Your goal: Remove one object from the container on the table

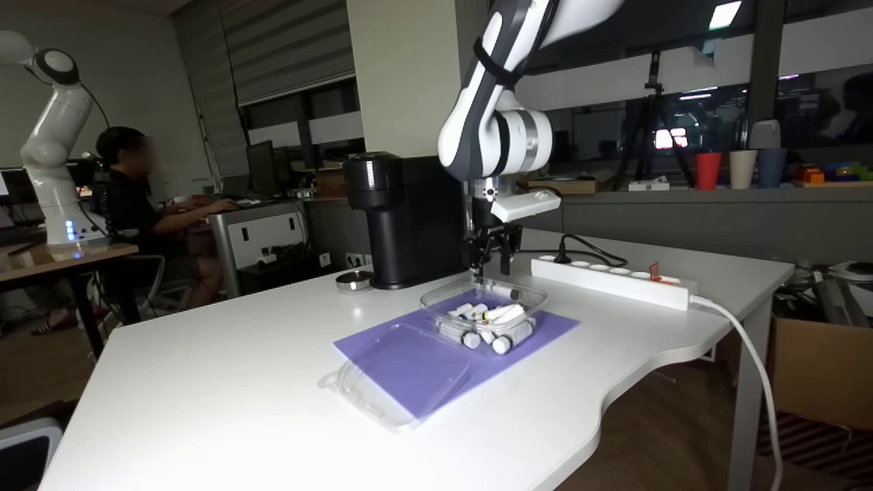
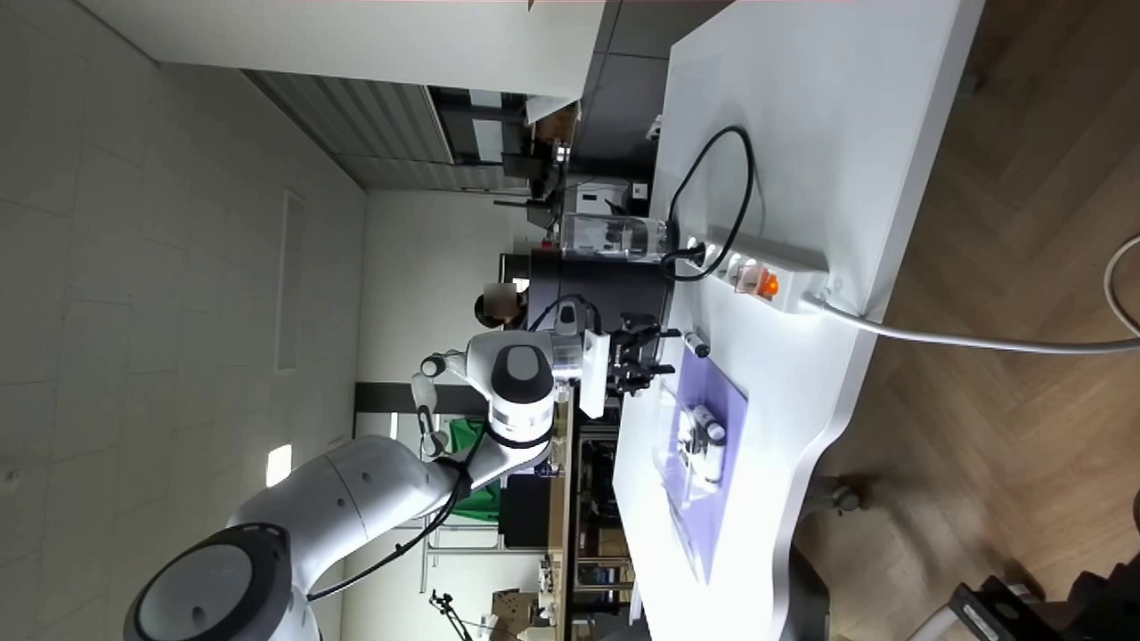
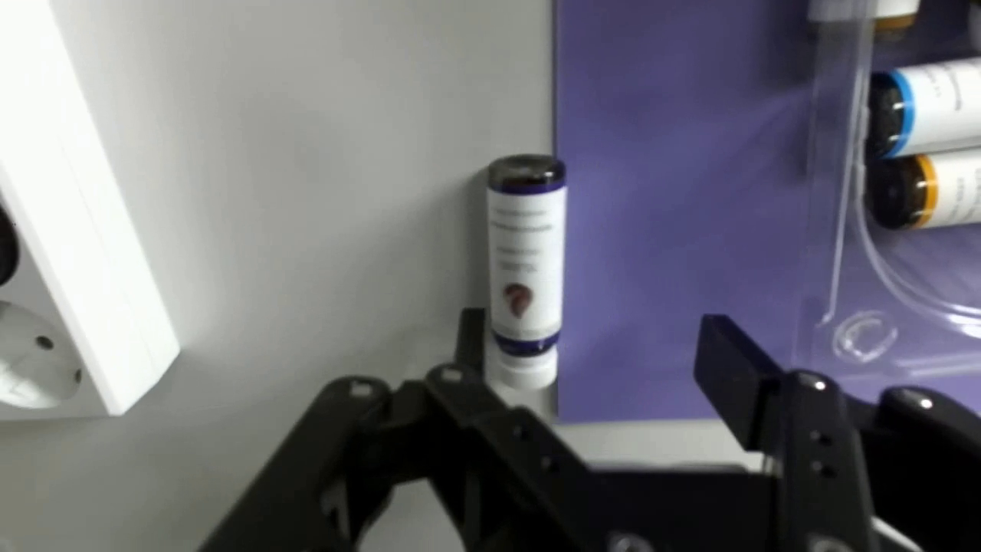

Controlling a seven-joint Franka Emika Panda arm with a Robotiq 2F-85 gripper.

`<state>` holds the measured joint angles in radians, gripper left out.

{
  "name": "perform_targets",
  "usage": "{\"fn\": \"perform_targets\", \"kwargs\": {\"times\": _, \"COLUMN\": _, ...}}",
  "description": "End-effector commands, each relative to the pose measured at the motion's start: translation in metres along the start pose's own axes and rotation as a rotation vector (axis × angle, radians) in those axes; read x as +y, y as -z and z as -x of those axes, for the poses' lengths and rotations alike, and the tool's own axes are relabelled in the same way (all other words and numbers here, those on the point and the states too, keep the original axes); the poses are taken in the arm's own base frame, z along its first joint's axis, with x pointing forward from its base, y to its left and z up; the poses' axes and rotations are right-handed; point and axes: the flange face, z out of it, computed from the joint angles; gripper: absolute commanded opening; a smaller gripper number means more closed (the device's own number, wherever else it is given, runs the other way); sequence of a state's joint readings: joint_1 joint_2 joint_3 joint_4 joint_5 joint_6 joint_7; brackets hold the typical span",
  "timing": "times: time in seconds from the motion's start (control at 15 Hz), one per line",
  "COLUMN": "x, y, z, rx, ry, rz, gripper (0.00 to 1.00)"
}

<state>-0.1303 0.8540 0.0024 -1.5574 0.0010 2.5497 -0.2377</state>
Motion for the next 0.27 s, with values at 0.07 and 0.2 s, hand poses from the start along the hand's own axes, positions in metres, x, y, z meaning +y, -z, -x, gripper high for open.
{"fn": "perform_targets", "kwargs": {"times": 0.07, "x": 0.003, "y": 0.017, "z": -0.005, "rx": -0.002, "ry": -0.019, "rz": 0.006, "gripper": 0.87}}
{"fn": "perform_targets", "kwargs": {"times": 0.2, "x": 0.004, "y": 0.026, "z": -0.007, "rx": -0.001, "ry": -0.023, "rz": 0.008, "gripper": 0.9}}
